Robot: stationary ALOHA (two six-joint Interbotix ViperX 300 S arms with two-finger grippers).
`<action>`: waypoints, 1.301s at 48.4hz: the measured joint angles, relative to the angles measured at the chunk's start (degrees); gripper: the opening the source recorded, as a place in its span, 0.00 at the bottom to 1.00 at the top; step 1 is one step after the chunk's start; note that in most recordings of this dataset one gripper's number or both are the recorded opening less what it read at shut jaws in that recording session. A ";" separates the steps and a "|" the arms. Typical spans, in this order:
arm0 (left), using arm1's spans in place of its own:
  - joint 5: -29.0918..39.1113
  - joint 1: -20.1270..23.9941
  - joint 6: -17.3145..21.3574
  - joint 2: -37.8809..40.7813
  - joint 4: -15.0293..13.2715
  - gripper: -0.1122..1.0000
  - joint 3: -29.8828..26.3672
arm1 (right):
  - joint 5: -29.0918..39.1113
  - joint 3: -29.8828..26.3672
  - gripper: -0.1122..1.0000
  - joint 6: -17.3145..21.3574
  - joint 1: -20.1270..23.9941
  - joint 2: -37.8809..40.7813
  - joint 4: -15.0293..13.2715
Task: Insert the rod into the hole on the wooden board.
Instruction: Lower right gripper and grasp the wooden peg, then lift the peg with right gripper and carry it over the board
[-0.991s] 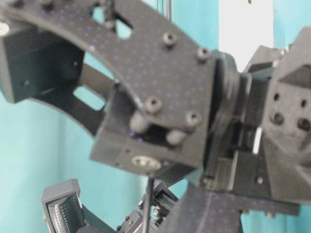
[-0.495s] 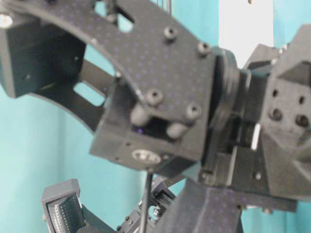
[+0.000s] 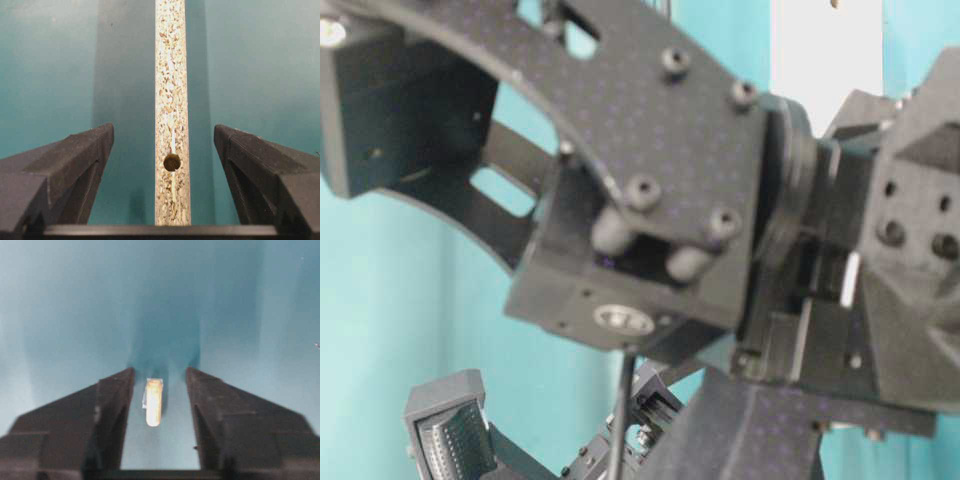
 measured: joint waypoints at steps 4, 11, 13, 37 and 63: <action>0.00 0.00 0.00 0.00 0.00 0.94 0.00 | 0.00 0.00 0.34 0.00 0.00 0.00 0.09; 0.00 0.00 0.00 0.09 0.00 0.94 0.00 | 0.00 0.00 0.33 0.00 -0.09 0.00 0.00; 0.00 0.00 0.00 0.09 0.00 0.94 0.00 | 0.00 0.00 0.33 0.00 -0.09 0.00 0.00; 0.00 0.00 0.00 0.09 0.00 0.94 0.00 | 0.26 0.00 0.29 0.09 -0.09 0.00 0.00; 0.00 0.00 0.00 0.09 0.00 0.94 0.00 | 3.96 0.44 0.18 -0.18 -0.09 -2.02 -2.11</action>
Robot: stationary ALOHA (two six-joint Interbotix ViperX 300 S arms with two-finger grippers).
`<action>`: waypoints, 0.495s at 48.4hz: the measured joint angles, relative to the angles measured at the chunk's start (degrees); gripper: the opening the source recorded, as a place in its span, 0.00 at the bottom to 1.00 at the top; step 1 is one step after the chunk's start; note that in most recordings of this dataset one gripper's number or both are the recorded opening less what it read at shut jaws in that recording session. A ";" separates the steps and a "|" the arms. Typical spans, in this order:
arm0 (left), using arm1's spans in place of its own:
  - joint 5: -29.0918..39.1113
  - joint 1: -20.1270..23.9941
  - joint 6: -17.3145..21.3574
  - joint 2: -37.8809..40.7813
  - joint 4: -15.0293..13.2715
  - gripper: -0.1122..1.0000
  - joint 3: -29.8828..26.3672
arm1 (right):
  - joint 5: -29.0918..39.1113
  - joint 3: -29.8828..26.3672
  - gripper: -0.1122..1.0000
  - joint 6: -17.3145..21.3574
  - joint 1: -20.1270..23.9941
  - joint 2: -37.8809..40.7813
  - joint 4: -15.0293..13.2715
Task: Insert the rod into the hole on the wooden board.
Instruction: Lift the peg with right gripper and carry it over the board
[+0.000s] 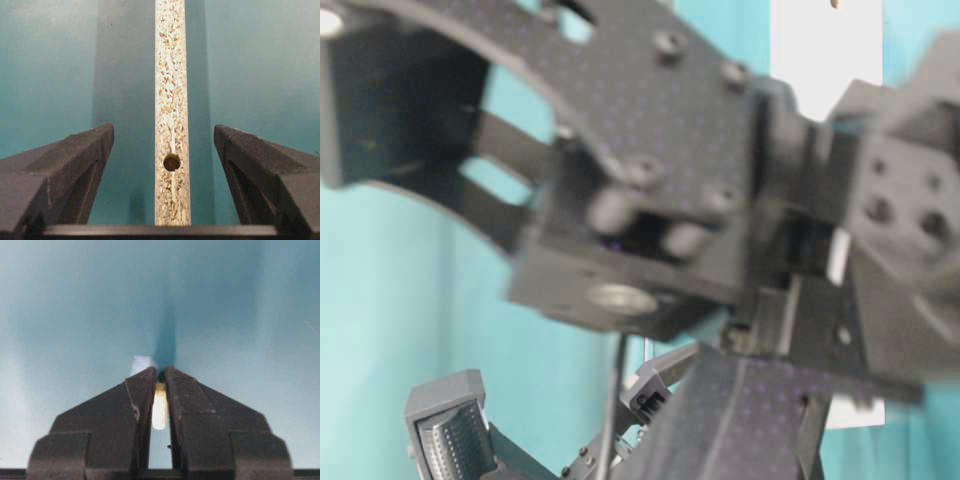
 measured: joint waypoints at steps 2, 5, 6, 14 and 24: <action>0.00 0.00 0.00 0.00 0.00 0.94 0.00 | 0.44 0.00 0.18 -0.09 0.00 -0.70 -0.79; 0.00 0.00 0.00 -0.09 0.00 0.94 0.00 | 0.97 0.00 0.18 -0.18 0.00 -2.02 -2.02; 0.00 0.00 0.00 0.00 0.00 0.94 0.00 | 0.97 0.09 0.18 -0.18 0.00 -2.37 -2.37; 0.09 0.00 0.00 0.00 0.00 0.94 -0.09 | 0.53 0.53 0.18 -0.18 -0.62 -5.89 -4.75; 0.09 0.00 0.00 0.00 0.00 0.94 -0.09 | -6.24 5.01 0.18 -0.18 -2.72 -10.20 -6.50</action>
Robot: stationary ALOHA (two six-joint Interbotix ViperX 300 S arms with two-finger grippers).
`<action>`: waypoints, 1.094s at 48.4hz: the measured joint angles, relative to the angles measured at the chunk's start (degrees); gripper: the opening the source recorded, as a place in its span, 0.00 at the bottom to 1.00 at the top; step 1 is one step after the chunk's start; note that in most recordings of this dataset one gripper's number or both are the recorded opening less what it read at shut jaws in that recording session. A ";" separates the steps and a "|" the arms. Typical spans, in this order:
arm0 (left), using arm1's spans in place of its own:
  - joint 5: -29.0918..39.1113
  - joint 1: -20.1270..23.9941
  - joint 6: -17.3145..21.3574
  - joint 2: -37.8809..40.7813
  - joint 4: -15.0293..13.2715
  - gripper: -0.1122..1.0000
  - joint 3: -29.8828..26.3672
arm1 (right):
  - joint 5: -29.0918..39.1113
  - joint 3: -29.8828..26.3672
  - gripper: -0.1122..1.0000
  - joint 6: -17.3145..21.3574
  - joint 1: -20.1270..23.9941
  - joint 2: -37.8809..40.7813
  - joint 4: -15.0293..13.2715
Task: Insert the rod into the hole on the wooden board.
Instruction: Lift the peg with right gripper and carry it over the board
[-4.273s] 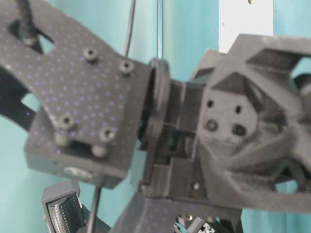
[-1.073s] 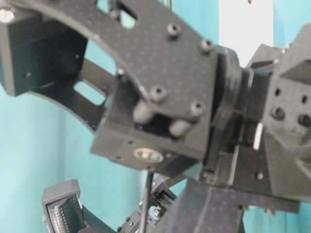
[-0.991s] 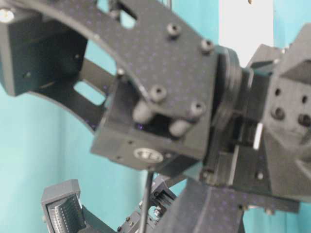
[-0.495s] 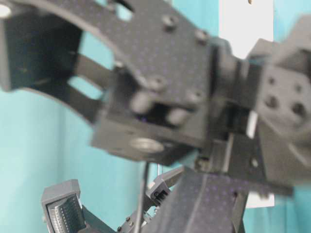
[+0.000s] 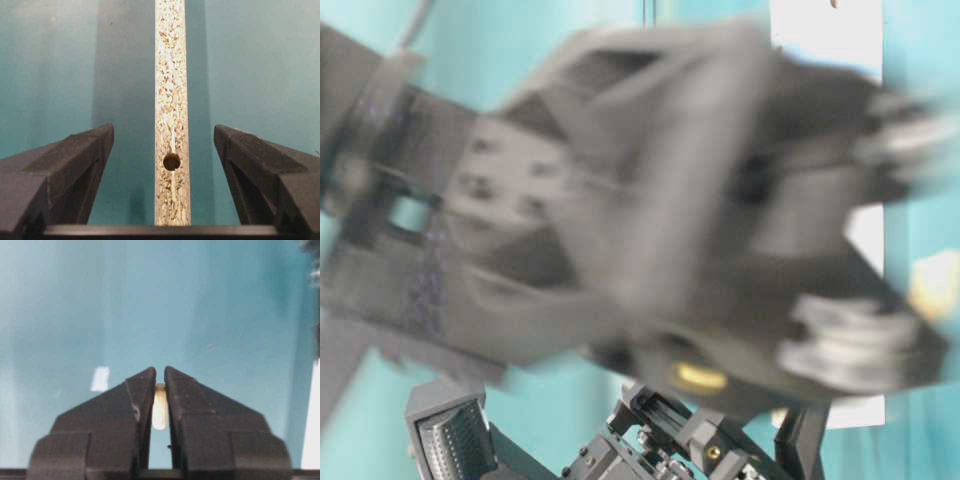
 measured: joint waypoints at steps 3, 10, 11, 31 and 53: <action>0.09 0.00 0.00 -0.09 0.00 0.94 0.09 | -3.69 2.81 0.18 0.18 -0.53 -1.58 -0.79; 0.09 0.00 0.00 0.00 0.00 0.94 0.09 | -11.51 9.23 0.18 0.18 -1.32 -5.80 -1.41; 0.09 0.00 0.00 0.00 0.00 0.94 0.09 | -12.66 10.37 0.18 0.26 -1.49 -6.59 -1.41; 0.09 0.00 0.00 0.00 0.00 0.94 0.09 | -32.43 28.65 0.18 0.26 -9.84 -18.81 -1.58; 0.09 0.00 0.00 0.00 0.00 0.94 0.09 | -52.82 41.92 0.18 -1.76 -16.26 -24.96 -1.67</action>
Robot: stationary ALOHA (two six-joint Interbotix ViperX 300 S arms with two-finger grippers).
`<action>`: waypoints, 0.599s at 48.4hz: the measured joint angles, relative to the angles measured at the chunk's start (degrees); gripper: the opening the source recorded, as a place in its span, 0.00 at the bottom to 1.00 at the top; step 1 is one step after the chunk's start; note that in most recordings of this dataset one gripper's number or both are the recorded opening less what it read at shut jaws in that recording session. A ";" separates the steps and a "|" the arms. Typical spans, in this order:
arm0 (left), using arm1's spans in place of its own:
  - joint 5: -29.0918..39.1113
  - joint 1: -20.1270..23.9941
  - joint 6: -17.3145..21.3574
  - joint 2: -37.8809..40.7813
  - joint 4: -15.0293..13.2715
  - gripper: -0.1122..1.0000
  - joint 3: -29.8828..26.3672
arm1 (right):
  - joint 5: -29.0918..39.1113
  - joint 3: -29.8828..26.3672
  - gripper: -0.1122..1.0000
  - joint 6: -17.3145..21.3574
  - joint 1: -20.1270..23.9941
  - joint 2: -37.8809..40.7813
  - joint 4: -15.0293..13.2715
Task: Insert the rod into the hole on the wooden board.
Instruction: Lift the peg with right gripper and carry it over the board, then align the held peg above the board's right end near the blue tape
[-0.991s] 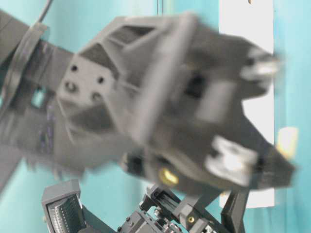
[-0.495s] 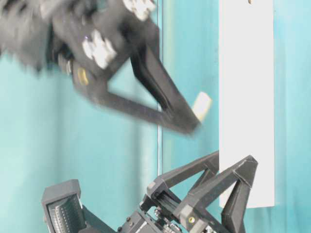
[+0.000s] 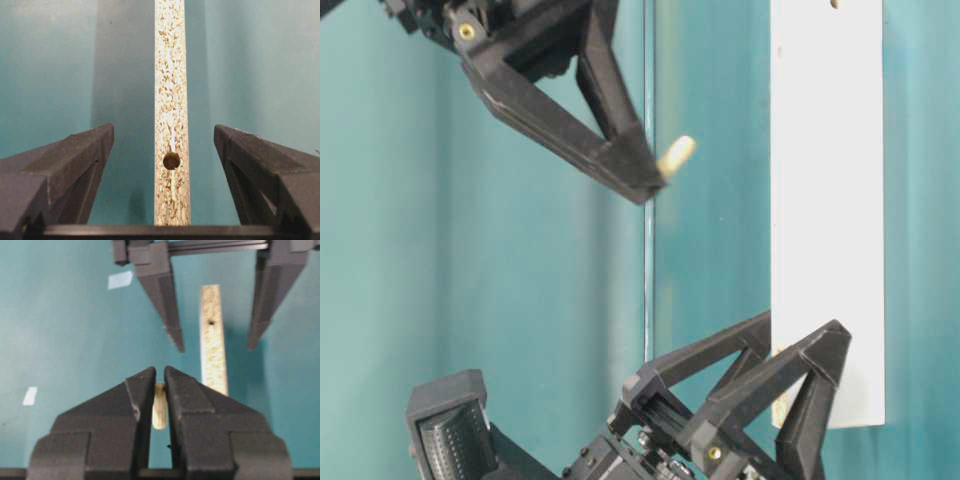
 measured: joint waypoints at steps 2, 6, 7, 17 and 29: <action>0.09 0.00 0.00 0.00 0.00 0.94 0.00 | -1.49 0.53 0.18 -0.70 -0.62 -0.18 0.00; 0.00 0.00 0.00 0.00 0.00 0.94 0.00 | -4.66 1.58 0.18 -2.20 -1.67 -0.44 0.09; 0.00 0.00 0.00 0.00 0.00 0.94 0.00 | -5.19 1.76 0.18 -2.37 -1.93 -0.53 0.00; 0.00 0.00 0.00 0.00 0.00 0.94 0.00 | -10.90 4.31 0.18 -3.69 -3.52 -0.62 0.00; -0.09 0.00 0.00 0.97 0.00 0.94 -0.09 | -15.38 7.21 0.18 -3.78 -4.04 -0.70 0.09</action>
